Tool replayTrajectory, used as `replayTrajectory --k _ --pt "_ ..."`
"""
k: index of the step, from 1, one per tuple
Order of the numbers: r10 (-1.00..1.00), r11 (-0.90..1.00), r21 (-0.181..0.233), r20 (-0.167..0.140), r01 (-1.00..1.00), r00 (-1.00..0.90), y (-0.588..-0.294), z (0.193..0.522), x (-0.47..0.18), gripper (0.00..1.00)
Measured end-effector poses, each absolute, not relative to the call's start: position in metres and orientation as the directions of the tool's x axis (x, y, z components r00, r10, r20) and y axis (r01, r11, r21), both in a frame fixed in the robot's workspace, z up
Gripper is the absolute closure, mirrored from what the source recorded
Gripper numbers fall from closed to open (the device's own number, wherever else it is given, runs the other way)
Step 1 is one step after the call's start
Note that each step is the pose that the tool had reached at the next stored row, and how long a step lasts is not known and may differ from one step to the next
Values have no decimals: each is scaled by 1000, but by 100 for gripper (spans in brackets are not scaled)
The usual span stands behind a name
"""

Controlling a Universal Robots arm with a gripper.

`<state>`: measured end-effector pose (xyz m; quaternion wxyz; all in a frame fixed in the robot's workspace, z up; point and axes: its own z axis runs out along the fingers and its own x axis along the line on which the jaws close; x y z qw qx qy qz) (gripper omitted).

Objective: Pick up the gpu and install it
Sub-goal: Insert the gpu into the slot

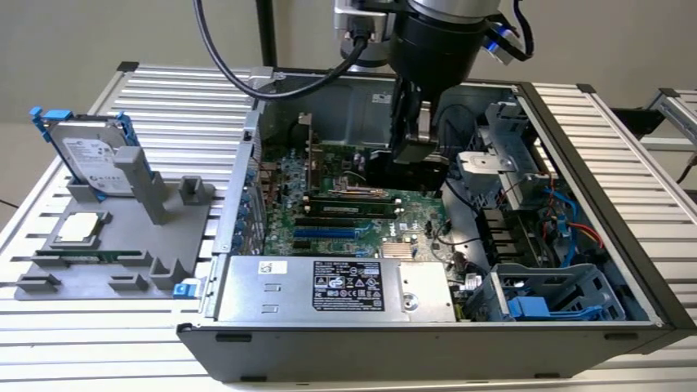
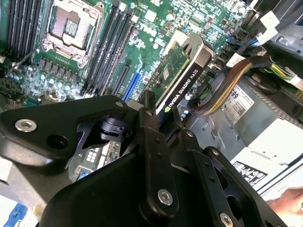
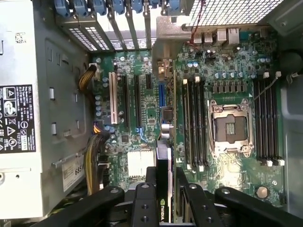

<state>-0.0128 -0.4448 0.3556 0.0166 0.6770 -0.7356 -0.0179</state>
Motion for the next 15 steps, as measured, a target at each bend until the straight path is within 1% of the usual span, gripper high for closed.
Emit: replayTrajectory --k 15 --pt "-997 83 48 0 -995 -83 -445 336 -13 100"
